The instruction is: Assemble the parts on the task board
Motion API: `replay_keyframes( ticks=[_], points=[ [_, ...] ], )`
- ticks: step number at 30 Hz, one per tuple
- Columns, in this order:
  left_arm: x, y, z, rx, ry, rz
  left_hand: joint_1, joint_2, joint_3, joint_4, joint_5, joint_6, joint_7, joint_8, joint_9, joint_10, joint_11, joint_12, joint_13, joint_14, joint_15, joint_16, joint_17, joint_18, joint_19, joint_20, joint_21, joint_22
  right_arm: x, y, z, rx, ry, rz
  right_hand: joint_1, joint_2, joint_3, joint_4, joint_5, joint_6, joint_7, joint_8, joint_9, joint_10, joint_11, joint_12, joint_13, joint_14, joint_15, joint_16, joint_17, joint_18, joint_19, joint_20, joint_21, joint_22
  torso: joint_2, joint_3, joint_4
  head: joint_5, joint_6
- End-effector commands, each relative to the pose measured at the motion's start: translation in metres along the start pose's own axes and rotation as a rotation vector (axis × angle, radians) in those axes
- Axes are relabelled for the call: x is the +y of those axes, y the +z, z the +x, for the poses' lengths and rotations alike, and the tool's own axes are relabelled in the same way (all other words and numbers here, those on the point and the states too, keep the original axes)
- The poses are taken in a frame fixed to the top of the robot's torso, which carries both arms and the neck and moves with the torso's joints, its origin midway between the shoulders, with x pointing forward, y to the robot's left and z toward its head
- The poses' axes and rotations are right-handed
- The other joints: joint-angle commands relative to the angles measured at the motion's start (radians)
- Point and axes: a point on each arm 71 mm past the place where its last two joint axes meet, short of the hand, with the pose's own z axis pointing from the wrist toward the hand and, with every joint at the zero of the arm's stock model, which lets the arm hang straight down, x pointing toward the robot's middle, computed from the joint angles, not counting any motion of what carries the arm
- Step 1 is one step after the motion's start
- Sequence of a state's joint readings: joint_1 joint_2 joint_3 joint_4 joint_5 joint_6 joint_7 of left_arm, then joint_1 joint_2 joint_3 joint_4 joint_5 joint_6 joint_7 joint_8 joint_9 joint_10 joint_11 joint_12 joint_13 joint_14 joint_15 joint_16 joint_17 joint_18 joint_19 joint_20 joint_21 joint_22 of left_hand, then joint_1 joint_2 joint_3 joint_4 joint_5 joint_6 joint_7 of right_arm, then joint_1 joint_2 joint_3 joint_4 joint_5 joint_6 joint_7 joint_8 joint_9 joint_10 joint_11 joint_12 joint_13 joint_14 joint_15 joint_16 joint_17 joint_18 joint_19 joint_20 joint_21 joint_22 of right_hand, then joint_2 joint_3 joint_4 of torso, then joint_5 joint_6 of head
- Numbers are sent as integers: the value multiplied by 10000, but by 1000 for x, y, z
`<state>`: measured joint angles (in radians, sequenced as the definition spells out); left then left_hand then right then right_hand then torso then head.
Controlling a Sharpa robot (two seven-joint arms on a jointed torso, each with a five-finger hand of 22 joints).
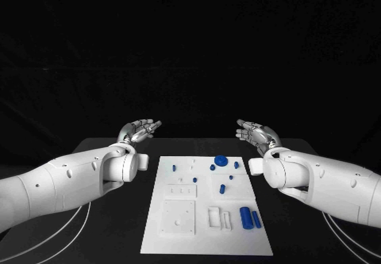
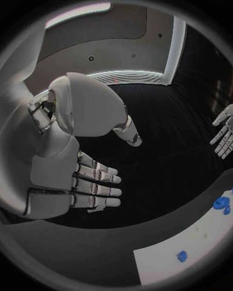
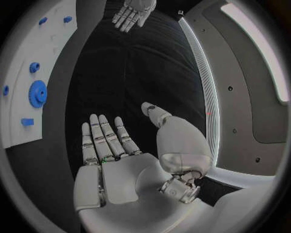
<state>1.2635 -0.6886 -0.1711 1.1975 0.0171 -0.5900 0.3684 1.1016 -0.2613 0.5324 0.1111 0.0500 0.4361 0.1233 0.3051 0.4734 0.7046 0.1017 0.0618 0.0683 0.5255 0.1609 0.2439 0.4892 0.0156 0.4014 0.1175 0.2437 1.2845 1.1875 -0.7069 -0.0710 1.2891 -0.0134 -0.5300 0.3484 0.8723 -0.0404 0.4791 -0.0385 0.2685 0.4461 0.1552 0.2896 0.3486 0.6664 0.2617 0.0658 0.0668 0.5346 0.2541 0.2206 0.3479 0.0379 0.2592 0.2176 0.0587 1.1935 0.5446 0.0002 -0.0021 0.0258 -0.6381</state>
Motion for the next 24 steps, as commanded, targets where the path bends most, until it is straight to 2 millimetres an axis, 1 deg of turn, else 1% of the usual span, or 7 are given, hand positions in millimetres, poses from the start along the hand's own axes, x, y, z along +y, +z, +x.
replay_keyframes(
  ticks=[1, 4, 14, 15, 16, 19, 24],
  points=[
    [-1, 9, 1, 1035, -321, -788, 452, -89, 211, 39, 87, 236, 39, 144, 193, 293, 37, 88, 36, 250, 43, 140, 195, -155, 195, 27, 149, 495, 0, 9, 6, 2020, 45, 950, 516, -56, 217, -163, 89, 251, 1070, 199, 150, 364, 130, 74, 39, 281, 132, 180, 159, 197, 229, 66, 83, 685, -1, 0, -1, 1, 0],
    [-5, 17, -7, 1053, -178, -874, 517, 1, 145, 33, 86, 312, 103, 213, 239, 392, 78, 116, 50, 420, 44, 267, 261, -156, 274, -20, 240, 488, 4, 18, 0, 2400, -137, 1221, 1343, -377, 464, -1042, -7, 905, 967, 592, 315, 1153, -52, 425, 174, 1087, 21, 658, 354, 447, 1063, -38, 360, 1337, -1, 0, -1, 1, 0],
    [-7, 20, -9, 1057, -132, -901, 851, 675, -368, -518, 188, 1206, 559, 552, 311, 1490, 472, 466, 172, 1531, 72, 797, 385, -75, 1242, -461, 651, 426, 12, 30, -10, 2961, -465, 1654, 1645, -440, 870, -2045, -112, 2297, 716, 1025, 354, 2770, -564, 657, 128, 2439, -485, 1223, 520, 1073, 2521, -33, 346, 1044, -1, 0, -1, 1, 0],
    [-7, 15, -8, 1200, -124, -795, 944, 814, -462, -750, 238, 1410, 656, 568, 271, 1744, 549, 523, 180, 1895, 75, 928, 390, 11, 1532, -513, 745, 423, 19, 39, -23, 2558, -6423, -307, 1694, -456, 950, -2139, -56, 2563, 678, 1099, 364, 3064, -664, 713, 139, 2684, -589, 1322, 577, 1170, 2739, -29, 362, 1014, -2, -13, 5, 76, -21],
    [-7, 15, -8, 1190, -111, -796, 1078, 895, -444, -884, 268, 1574, 716, 631, 283, 1977, 609, 630, 223, 2391, 57, 1199, 495, 134, 1843, -538, 913, 470, 20, 39, -22, 2556, -6620, -361, 1706, -459, 988, -2154, 7, 2699, 642, 1153, 382, 3220, -723, 769, 162, 2807, -651, 1382, 611, 1212, 2843, -32, 387, 1008, -1, -14, 7, 75, -20],
    [-6, 15, -8, 1360, -26, -847, 1284, 1148, -536, -1391, 348, 2166, 805, 821, 261, 2764, 616, 992, 344, 3284, -117, 1692, 652, 470, 2638, -681, 1344, 468, 20, 40, -19, 2518, -7530, -604, 1646, -496, 1173, -2300, 66, 3281, 429, 1271, 417, 3892, -967, 870, 223, 3319, -882, 1561, 774, 1467, 3412, -4, 432, 878, -3, -16, -3, 76, -18],
    [-6, 12, -7, 1601, 17, -807, 1628, 1632, -443, -2314, 413, 2993, 659, 1010, 142, 3742, 340, 1480, 464, 4595, -769, 2698, 1087, 634, 3776, -1142, 2209, 495, 22, 40, -15, 2499, -8672, -1009, 1804, -541, 1534, -2451, -25, 3786, 238, 1308, 472, 4550, -1190, 885, 271, 3918, -1118, 1729, 975, 1751, 4029, 38, 520, 784, -9, -23, -7, 84, -5]
  ],
)
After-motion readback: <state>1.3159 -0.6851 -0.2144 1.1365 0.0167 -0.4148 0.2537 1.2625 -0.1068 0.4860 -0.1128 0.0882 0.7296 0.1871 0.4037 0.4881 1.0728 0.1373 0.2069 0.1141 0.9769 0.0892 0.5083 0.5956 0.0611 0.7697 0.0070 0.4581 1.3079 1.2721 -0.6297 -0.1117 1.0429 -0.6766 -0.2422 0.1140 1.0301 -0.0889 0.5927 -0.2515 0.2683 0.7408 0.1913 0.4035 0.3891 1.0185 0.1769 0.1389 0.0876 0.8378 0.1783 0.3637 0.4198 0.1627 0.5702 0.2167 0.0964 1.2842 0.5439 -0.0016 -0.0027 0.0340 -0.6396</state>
